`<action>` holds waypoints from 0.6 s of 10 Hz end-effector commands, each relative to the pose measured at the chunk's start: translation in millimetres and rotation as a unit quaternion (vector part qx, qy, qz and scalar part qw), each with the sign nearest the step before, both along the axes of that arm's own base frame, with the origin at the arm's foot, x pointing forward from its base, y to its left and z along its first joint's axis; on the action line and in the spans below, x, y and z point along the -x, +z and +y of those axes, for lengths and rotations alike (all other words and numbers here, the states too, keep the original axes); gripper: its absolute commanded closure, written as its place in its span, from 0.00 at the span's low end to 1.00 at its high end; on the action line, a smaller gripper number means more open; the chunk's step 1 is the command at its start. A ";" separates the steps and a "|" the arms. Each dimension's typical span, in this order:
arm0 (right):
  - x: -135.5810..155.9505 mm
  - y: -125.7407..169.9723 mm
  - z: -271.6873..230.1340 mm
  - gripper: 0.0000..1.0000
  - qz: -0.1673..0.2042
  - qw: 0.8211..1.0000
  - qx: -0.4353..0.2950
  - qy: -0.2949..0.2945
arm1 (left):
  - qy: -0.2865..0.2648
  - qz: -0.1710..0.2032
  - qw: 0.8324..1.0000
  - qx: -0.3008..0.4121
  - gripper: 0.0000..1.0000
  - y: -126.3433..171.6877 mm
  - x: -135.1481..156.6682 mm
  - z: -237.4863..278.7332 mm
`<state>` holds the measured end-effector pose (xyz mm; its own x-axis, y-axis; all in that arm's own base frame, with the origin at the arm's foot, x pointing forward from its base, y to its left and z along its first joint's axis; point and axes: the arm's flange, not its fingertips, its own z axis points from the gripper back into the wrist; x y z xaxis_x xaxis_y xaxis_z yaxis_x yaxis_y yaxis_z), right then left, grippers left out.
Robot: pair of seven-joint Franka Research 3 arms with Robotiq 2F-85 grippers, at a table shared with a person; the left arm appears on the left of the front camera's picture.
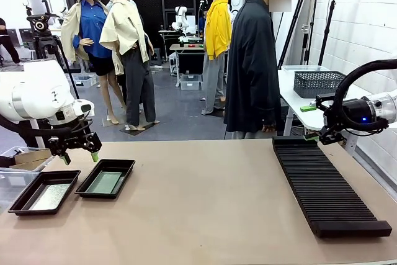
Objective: Inspect and transfer BCBs to ESD trays.
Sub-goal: Pick up the ESD tray and place it on the left side of the table.
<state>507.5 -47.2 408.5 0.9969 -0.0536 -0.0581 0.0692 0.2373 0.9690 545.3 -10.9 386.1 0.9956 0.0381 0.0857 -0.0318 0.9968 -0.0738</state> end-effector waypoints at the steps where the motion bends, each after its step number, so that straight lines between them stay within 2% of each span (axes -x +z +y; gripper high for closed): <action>1: 1.5 -0.7 1.5 0.00 0.002 1.000 0.005 -0.003 | 0.000 -0.016 0.999 -0.030 0.00 1.4 -4.1 -4.2; 2: 1.5 -0.7 1.5 0.00 0.002 1.000 0.005 -0.003 | 0.000 0.000 1.000 0.000 0.00 0.0 0.0 0.0; 6: 1.5 -0.7 1.5 0.00 0.002 1.000 0.005 -0.003 | 0.000 0.000 1.000 0.000 0.00 0.0 0.0 0.0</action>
<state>507.5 -47.2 408.5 0.9969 -0.0536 -0.0581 0.0692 0.2373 0.9690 545.9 -11.9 385.9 0.9955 0.0294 0.0905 -0.0238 0.9978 -0.0616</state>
